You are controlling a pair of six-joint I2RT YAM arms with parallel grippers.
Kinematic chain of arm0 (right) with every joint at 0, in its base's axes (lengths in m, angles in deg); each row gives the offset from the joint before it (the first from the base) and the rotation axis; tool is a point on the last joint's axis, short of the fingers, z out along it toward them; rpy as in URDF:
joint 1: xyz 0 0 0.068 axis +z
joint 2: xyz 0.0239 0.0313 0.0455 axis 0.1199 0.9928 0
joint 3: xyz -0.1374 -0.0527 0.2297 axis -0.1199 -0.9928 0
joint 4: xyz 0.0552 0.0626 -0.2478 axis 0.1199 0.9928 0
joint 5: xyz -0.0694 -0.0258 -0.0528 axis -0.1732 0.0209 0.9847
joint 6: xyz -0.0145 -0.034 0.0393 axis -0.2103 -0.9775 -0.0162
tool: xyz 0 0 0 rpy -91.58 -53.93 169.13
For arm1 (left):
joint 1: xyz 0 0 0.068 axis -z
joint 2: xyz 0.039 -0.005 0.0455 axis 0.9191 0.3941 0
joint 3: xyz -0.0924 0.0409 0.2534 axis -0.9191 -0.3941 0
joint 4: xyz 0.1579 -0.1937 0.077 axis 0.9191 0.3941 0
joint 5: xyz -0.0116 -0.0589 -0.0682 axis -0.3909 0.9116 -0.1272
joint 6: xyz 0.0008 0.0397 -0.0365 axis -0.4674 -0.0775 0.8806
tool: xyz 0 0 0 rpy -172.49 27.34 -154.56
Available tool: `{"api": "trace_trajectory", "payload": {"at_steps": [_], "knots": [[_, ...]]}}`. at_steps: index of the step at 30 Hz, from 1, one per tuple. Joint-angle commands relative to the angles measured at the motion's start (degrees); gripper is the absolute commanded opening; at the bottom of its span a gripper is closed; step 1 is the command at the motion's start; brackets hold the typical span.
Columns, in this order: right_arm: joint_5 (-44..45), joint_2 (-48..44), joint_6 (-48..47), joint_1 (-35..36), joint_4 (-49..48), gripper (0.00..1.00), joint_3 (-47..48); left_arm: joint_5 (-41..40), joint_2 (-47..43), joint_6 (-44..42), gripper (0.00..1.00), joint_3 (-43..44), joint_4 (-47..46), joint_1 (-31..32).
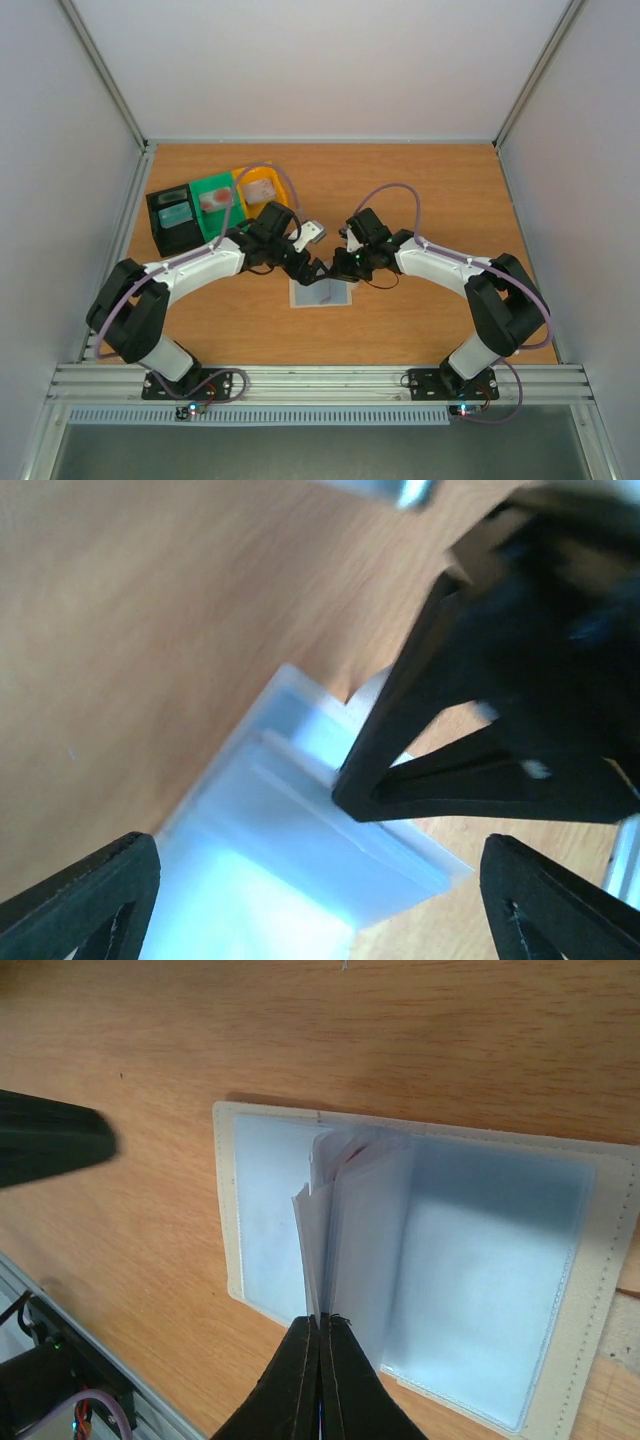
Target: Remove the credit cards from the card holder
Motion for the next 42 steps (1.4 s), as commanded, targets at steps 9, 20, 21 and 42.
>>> {"api": "trace_trajectory", "payload": {"at_steps": [9, 20, 21, 42], "knots": [[-1.2, -1.2, 3.3, 0.3, -1.9, 0.01, 0.7, -4.2, 5.5, 19.4, 0.92, -4.4, -1.4, 0.9], [-1.2, 0.8, 3.3, 1.5, -1.4, 0.01, 2.8, 1.3, 7.0, 18.3, 0.99, -6.7, -9.3, 0.9], [-1.1, 1.1, 3.3, 1.5, -1.2, 0.01, 2.8, 2.2, 7.0, 18.3, 0.99, -6.8, -10.0, 0.8], [-2.8, 1.8, 0.3, 1.9, 1.1, 0.19, 3.9, -3.2, 6.2, 13.0, 0.53, -11.3, -10.0, -0.4]]}}
